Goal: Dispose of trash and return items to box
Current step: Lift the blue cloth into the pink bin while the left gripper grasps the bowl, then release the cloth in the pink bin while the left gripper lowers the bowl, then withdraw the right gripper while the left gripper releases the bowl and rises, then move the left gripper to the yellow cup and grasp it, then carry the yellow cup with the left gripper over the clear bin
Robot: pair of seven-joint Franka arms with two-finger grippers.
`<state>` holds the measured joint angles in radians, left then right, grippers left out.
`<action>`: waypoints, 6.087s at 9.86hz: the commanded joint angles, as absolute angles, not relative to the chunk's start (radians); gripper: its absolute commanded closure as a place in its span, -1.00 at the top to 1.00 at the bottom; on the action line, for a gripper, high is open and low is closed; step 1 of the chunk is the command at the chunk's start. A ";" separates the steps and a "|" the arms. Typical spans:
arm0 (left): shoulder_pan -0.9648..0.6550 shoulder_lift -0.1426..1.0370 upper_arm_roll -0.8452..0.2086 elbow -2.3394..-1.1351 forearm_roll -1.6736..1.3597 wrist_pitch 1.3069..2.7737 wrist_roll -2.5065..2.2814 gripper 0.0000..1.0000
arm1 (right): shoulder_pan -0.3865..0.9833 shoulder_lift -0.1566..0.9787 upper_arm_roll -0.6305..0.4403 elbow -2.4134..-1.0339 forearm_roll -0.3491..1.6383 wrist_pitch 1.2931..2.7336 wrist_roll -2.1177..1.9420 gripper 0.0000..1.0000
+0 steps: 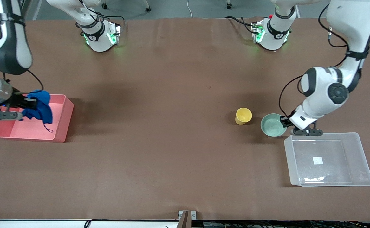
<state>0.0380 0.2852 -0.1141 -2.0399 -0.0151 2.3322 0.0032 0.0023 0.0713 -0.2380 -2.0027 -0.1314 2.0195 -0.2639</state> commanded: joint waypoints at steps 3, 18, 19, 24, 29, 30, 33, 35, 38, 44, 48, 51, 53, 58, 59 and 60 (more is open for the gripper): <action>0.051 0.327 -0.112 -1.798 -0.020 2.175 0.026 -0.96 | 0.003 0.129 -0.363 -2.198 -0.133 2.381 -0.422 -0.97; 0.233 0.808 -0.081 -1.443 0.005 2.304 0.350 -0.72 | -0.091 0.083 -0.152 -1.835 0.011 1.834 -0.179 1.00; 0.233 0.808 -0.081 -1.443 0.006 2.304 0.348 -0.57 | -0.106 0.072 -0.088 -1.771 0.012 1.750 -0.090 1.00; 0.216 0.575 -0.094 -1.446 0.096 2.119 0.342 0.53 | -0.134 -0.008 0.026 -1.504 0.011 1.467 0.068 1.00; 0.192 0.221 -0.239 -1.754 0.095 1.974 0.145 0.88 | -0.135 -0.011 0.021 -1.486 -0.005 1.416 0.057 1.00; 0.193 0.184 -0.295 -1.823 0.095 1.979 0.085 0.88 | -0.135 -0.011 0.023 -1.485 -0.003 1.414 0.055 1.00; 0.198 0.134 -0.417 -2.036 0.092 2.121 -0.044 0.88 | -0.137 -0.011 0.021 -1.480 -0.003 1.423 -0.024 1.00; 0.193 0.143 -0.480 -2.145 0.080 2.260 -0.130 0.88 | -0.135 -0.009 0.021 -1.476 -0.003 1.445 -0.023 1.00; 0.186 0.222 -0.538 -2.264 0.081 2.506 -0.215 0.88 | -0.137 -0.011 0.021 -1.476 0.003 1.445 -0.023 1.00; 0.163 0.370 -0.535 -2.244 0.193 2.571 -0.218 -0.13 | -0.138 -0.011 0.020 -1.476 0.008 1.437 -0.023 1.00; 0.160 0.420 -0.534 -2.211 0.195 2.594 -0.239 -0.90 | -0.138 -0.011 0.020 -1.476 0.009 1.436 -0.023 1.00; 0.169 0.420 -0.532 -2.191 0.196 2.594 -0.242 -1.00 | -0.138 -0.011 0.020 -1.476 0.009 1.436 -0.023 1.00; 0.204 0.364 -0.532 -2.178 0.198 2.586 -0.227 -1.00 | -0.138 -0.011 0.020 -1.476 0.009 1.436 -0.023 1.00; 0.334 0.432 -0.532 -1.727 0.203 2.151 -0.008 -1.00 | -0.140 -0.011 0.018 -1.476 0.009 1.436 -0.025 1.00; 0.372 0.480 -0.532 -1.635 0.204 2.108 0.053 -1.00 | -0.140 -0.011 0.020 -1.476 0.009 1.436 -0.025 1.00; 0.405 0.526 -0.528 -1.564 0.206 2.088 0.134 -1.00 | -0.140 -0.011 0.020 -1.476 0.009 1.436 -0.025 1.00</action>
